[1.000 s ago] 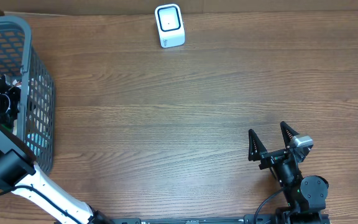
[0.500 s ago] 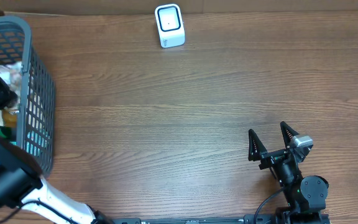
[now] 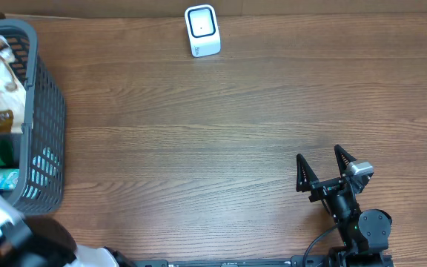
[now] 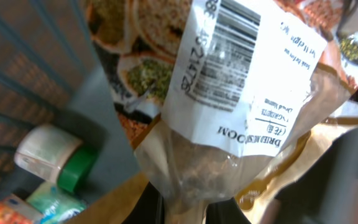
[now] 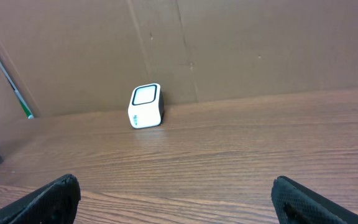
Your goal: Scan the item barcode
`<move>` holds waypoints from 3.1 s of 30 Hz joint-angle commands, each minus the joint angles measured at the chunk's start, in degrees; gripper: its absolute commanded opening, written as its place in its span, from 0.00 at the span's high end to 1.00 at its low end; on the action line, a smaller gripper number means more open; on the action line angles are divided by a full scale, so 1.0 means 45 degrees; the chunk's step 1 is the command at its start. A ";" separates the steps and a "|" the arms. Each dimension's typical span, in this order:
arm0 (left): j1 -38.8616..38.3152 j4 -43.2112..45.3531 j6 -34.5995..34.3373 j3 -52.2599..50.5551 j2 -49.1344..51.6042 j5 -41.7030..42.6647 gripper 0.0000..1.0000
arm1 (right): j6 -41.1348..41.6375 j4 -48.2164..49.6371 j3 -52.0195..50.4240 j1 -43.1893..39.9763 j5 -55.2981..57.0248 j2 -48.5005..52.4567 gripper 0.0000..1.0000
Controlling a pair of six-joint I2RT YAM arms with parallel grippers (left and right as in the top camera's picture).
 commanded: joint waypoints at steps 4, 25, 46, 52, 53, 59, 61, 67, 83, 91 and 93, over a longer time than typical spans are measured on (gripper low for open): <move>-0.0112 0.0486 -0.1355 0.0296 -0.2395 0.0427 0.96 | -0.0039 0.0073 -0.0126 0.0049 0.0117 -0.0146 0.00; -0.6173 -0.2225 -0.1749 -0.0160 -0.5761 0.1875 0.96 | -0.0039 0.0073 -0.0126 0.0049 0.0117 -0.0146 0.00; -1.3872 0.3784 -1.0054 -0.7261 -0.0398 -0.0015 0.96 | -0.0039 0.0073 -0.0126 0.0049 0.0117 -0.0146 0.00; -1.4916 0.4435 -1.2434 -0.7261 0.1477 -0.1287 0.96 | -0.0039 0.0073 -0.0126 0.0049 0.0117 -0.0146 0.00; -1.5018 0.4639 -1.2434 -0.7261 0.1724 -0.1253 0.96 | -0.0039 0.0073 -0.0126 0.0049 0.0117 -0.0146 0.00; -1.5237 0.5265 -1.1832 -0.7257 0.2404 -0.1258 0.44 | -0.0039 0.0073 -0.0126 0.0049 0.0117 -0.0146 0.00; -1.5208 0.5319 -1.1375 -0.7033 0.2244 -0.1263 0.17 | -0.0039 0.0073 -0.0126 0.0049 0.0117 -0.0146 0.00; -1.5101 0.4328 -0.9544 -0.5557 0.1146 -0.1530 0.12 | -0.0039 0.0073 -0.0126 0.0049 0.0117 -0.0146 0.00; -1.0569 -0.1127 -0.5139 0.0704 -0.4449 -0.3920 0.12 | -0.0039 0.0073 -0.0126 0.0049 0.0117 -0.0146 0.00; -0.4566 -0.2749 -0.5770 0.0670 -0.5712 -0.5353 0.12 | -0.0039 0.0073 -0.0126 0.0049 0.0117 -0.0146 0.00; -0.3094 -0.2900 -0.5746 0.0379 -0.5576 -0.5348 0.13 | -0.0039 0.0078 -0.0126 0.0049 0.0117 -0.0146 0.00</move>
